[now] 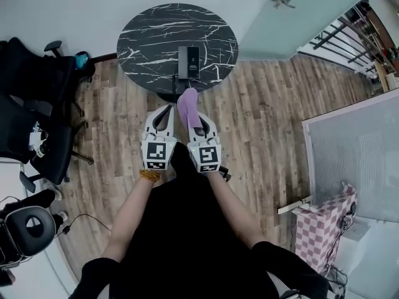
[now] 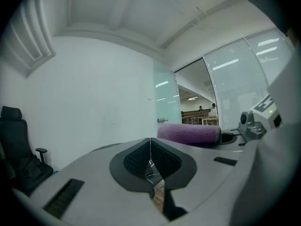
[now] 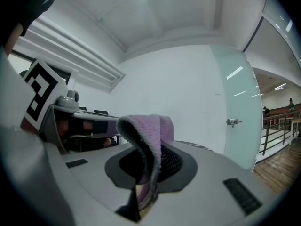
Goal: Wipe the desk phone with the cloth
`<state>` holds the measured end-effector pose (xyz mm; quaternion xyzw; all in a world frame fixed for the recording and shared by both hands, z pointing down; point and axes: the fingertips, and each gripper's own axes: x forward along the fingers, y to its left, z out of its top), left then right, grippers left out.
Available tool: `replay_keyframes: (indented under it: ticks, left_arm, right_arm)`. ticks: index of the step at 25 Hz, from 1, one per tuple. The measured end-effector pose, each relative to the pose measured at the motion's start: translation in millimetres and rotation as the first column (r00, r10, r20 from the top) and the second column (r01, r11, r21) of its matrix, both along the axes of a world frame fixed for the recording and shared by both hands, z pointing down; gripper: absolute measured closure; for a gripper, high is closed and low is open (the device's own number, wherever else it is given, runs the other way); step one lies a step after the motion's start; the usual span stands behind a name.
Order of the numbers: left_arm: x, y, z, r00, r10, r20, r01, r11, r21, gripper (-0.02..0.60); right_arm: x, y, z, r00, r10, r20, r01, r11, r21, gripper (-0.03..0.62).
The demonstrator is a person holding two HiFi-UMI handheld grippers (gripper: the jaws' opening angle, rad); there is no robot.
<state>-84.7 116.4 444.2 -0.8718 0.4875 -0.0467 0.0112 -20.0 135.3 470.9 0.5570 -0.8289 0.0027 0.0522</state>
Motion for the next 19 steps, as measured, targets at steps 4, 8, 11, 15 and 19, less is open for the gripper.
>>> replay_keyframes:
  ticks: [4,8,11,15,19]
  left_arm:
    - [-7.1,21.8,-8.2,1.000,-0.001,-0.013,0.001,1.000,0.024,0.568]
    - [-11.7,38.7,-11.1,1.000,-0.006,-0.024,0.007,0.999,0.034,0.568]
    - [-12.5,44.1,-14.2,1.000,-0.008,-0.028,0.010,0.999,0.046,0.568]
    - [-12.9,49.7,-16.4,0.999,-0.009,-0.032,0.011,0.998,0.056,0.567]
    - [-11.0,52.1,-22.4,0.999,-0.006,-0.032,0.009,0.997,0.071,0.568]
  right_arm:
    - [-3.5,24.9,0.8,1.000,0.006,0.006,-0.006,1.000,0.003,0.537]
    - [-8.7,44.6,2.0,1.000,0.001,0.004,-0.001,1.000,0.006,0.537]
    - [-11.1,50.5,-3.3,1.000,-0.008,-0.003,0.008,1.000,0.024,0.537]
    - [-12.4,54.3,-9.3,1.000,-0.015,-0.016,0.015,0.999,0.046,0.537]
    - [-10.9,53.5,-17.7,1.000,-0.014,-0.021,0.016,0.998,0.065,0.537]
